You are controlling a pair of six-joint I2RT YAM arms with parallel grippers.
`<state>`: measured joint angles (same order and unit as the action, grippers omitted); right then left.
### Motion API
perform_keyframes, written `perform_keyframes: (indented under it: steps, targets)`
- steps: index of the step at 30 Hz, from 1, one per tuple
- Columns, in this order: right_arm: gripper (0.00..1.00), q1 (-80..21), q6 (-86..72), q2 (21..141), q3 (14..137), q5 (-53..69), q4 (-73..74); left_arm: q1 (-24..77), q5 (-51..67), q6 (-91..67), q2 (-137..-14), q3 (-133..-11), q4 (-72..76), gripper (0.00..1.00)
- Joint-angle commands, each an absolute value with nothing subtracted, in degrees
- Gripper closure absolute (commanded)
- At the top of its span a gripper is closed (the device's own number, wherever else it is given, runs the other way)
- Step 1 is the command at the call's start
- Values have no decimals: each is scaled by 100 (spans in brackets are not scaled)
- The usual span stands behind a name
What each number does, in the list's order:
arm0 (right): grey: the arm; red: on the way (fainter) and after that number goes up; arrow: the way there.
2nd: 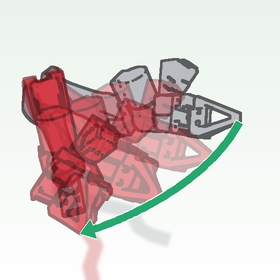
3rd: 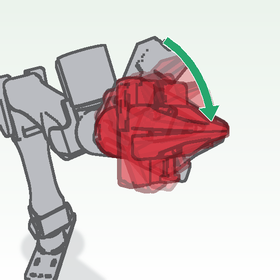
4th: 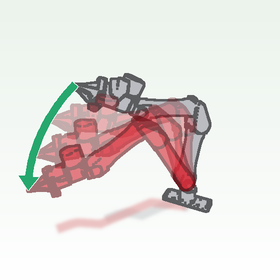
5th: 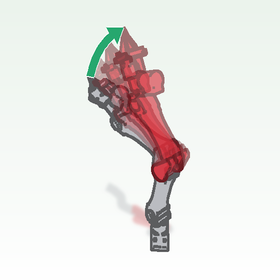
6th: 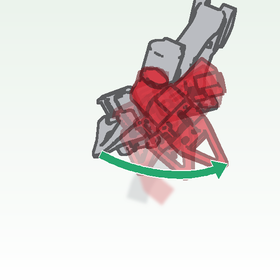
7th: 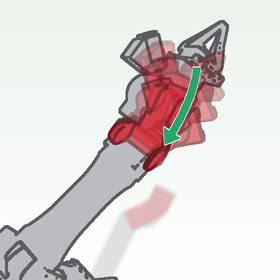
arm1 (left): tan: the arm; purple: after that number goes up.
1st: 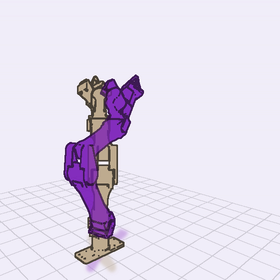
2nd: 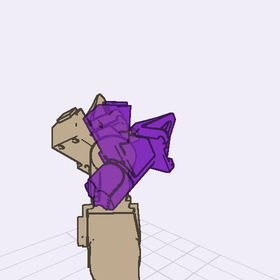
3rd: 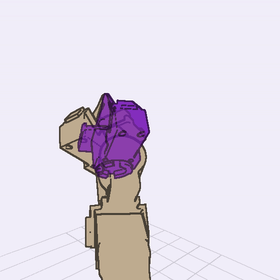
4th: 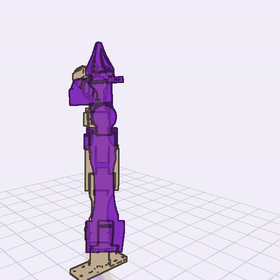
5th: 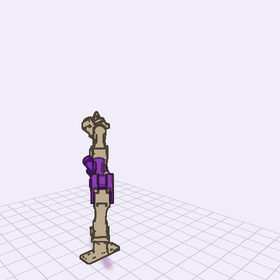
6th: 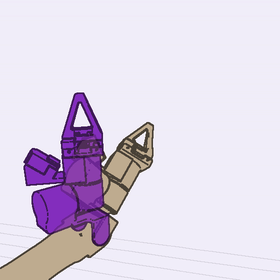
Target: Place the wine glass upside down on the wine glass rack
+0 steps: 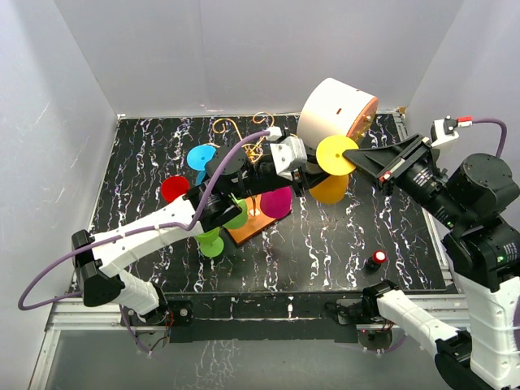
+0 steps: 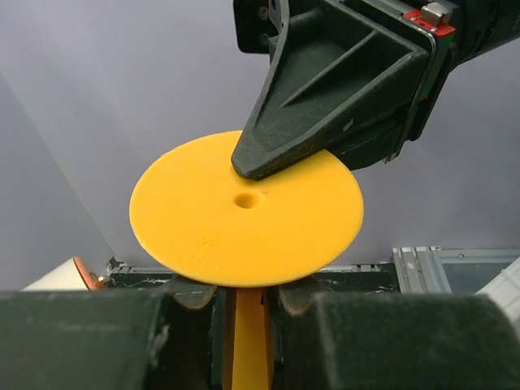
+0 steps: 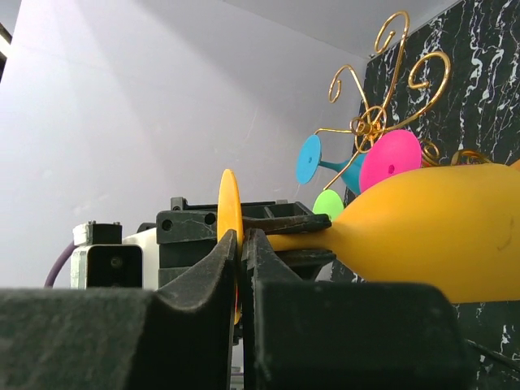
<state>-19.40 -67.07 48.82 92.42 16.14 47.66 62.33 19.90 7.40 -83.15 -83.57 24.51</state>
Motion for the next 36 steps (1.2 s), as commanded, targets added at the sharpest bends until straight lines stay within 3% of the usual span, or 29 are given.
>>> perform_keyframes:
  steps: [1, 3, 7, 10, 18, 29, 36]
  targets:
    - [100, -1951, -6844, 4848, 9105, 1674, 4345, 6249, 1912, 671, -8103, -8396, 2606, 85]
    - [100, -1951, -6869, 4828, 9076, 1627, 4313, 6249, 1780, 652, -8040, -8328, 2618, 71]
    - [100, -1951, -6884, 4791, 9032, 1472, 4244, 6249, 1520, 556, -7868, -8034, 2836, 33]
    - [100, -1951, -6923, 4739, 8929, 1307, 4153, 6258, 1369, 463, -7577, -7849, 2814, 21]
    - [100, -1951, -6839, 4759, 8623, 731, 3947, 6258, 853, 167, -6532, -7465, 1883, 16]
    - [100, -1951, -6344, 5268, 8231, 26, 3455, 6258, -1076, -614, -4390, -7454, -1246, 15]
    - [100, -1951, -6159, 5946, 8227, 92, 2692, 6258, -2094, -812, -3563, -7346, -2281, 15]
